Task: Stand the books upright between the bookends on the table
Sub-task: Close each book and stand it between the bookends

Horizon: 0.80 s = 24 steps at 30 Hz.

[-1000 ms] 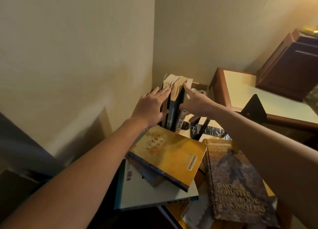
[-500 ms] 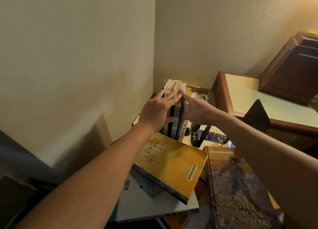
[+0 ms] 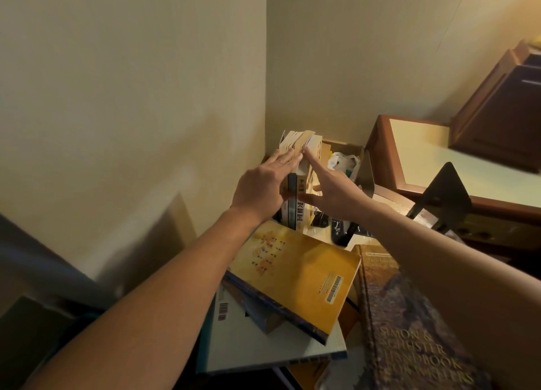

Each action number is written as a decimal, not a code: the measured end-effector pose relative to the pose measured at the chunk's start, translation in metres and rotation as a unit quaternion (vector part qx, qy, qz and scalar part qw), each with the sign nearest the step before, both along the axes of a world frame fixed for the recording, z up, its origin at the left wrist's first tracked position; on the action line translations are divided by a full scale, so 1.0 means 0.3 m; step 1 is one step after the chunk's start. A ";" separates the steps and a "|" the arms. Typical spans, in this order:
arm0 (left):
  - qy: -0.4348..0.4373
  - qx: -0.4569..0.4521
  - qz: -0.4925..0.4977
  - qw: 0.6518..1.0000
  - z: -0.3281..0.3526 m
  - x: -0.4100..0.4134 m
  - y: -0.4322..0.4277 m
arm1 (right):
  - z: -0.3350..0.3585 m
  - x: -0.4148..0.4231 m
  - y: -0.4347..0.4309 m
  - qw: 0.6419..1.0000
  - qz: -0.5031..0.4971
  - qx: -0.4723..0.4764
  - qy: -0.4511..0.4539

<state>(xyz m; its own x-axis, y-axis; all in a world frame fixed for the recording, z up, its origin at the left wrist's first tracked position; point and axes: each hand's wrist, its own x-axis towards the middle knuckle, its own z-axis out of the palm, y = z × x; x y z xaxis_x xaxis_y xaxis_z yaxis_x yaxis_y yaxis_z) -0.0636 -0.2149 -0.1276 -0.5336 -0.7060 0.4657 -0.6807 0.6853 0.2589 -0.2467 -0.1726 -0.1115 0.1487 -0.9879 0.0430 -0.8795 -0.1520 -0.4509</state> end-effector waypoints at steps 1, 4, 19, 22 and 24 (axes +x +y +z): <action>0.001 0.000 0.000 1.000 -0.003 0.001 0.001 | -0.001 0.001 -0.002 1.000 0.000 -0.002 0.001; 0.006 0.006 0.002 1.000 -0.003 0.000 0.007 | 0.000 0.005 0.000 1.000 -0.004 -0.003 0.002; -0.027 0.035 0.007 0.999 0.026 -0.008 0.080 | 0.016 -0.015 0.065 0.998 -0.055 -0.001 0.003; -0.032 0.045 0.013 0.998 0.031 0.002 0.102 | 0.030 -0.016 0.097 0.998 -0.061 -0.001 0.000; -0.022 0.044 0.015 0.999 0.039 0.011 0.125 | 0.046 -0.016 0.131 0.998 -0.068 0.009 -0.007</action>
<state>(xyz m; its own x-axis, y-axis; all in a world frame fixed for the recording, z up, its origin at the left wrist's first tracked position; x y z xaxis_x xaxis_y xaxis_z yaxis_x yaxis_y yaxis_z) -0.0603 -0.1774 -0.1159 -0.5301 -0.7593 0.3775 -0.7123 0.6403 0.2876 -0.2514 -0.1332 -0.0976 0.0134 -0.9995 0.0270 -0.8853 -0.0244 -0.4644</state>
